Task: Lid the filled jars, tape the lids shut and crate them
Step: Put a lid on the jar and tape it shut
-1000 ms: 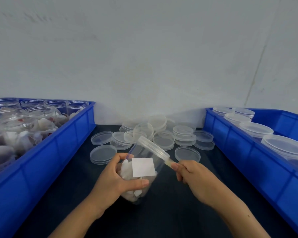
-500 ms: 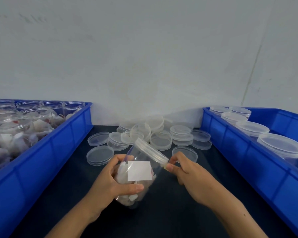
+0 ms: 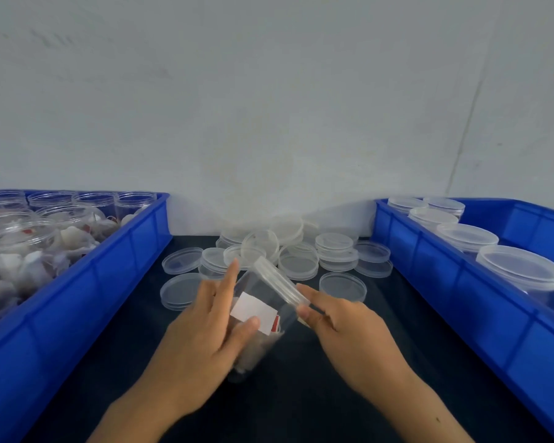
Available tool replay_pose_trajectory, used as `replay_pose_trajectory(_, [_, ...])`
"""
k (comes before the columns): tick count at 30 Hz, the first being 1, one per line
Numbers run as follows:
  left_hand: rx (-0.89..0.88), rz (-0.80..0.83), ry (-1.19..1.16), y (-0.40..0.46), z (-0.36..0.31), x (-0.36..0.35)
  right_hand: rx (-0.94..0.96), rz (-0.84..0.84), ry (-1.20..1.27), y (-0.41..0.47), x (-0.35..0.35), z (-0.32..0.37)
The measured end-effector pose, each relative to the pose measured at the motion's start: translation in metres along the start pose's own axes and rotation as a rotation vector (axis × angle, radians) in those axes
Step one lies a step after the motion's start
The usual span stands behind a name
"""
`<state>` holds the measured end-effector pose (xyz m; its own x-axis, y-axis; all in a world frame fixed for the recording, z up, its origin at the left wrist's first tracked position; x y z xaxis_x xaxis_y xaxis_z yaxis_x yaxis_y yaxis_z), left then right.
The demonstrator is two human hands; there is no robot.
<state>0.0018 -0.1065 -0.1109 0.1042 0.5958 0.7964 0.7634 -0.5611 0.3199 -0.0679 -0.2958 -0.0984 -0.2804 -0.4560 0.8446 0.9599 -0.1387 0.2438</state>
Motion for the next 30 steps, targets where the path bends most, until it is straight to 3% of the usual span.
replay_pose_trajectory(8, [0.103, -0.291, -0.008, 0.003, -0.012, -0.005, 0.091, -0.016, -0.11, -0.012, -0.011, 0.026])
replay_pose_trajectory(13, [0.05, -0.42, 0.026, -0.005, -0.017, -0.004, 0.052, 0.066, 0.101, -0.01, -0.012, 0.025])
replay_pose_trajectory(17, [0.099, -0.411, -0.017, -0.005, -0.014, -0.002, -0.051, 0.193, 0.419, -0.006, -0.015, 0.012])
replay_pose_trajectory(20, [0.128, -0.375, -0.067, -0.001, -0.009, 0.0, -0.03, 0.31, 0.482, -0.005, -0.013, 0.01])
replay_pose_trajectory(24, [0.144, -0.339, -0.089, 0.004, -0.005, 0.001, -0.035, 0.25, 0.423, -0.004, -0.013, 0.007])
replay_pose_trajectory(27, [0.123, -0.317, -0.122, 0.005, -0.003, 0.0, -0.007, 0.128, 0.221, -0.002, -0.01, 0.002])
replay_pose_trajectory(30, [0.136, -0.257, -0.214, 0.007, -0.002, -0.004, 0.026, 0.117, 0.146, 0.001, -0.003, 0.001])
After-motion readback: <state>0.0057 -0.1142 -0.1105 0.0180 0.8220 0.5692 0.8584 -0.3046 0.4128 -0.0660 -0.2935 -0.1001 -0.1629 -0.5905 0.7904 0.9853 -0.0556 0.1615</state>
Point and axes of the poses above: each hand's wrist, its own y-axis towards the middle knuckle, its own x-axis out of the back of the hand, z = x × y, the point moved 2 cm from there along y, towards the middle knuckle, and after that the axes turned 2 degrees about z, right-handed, at the moved point
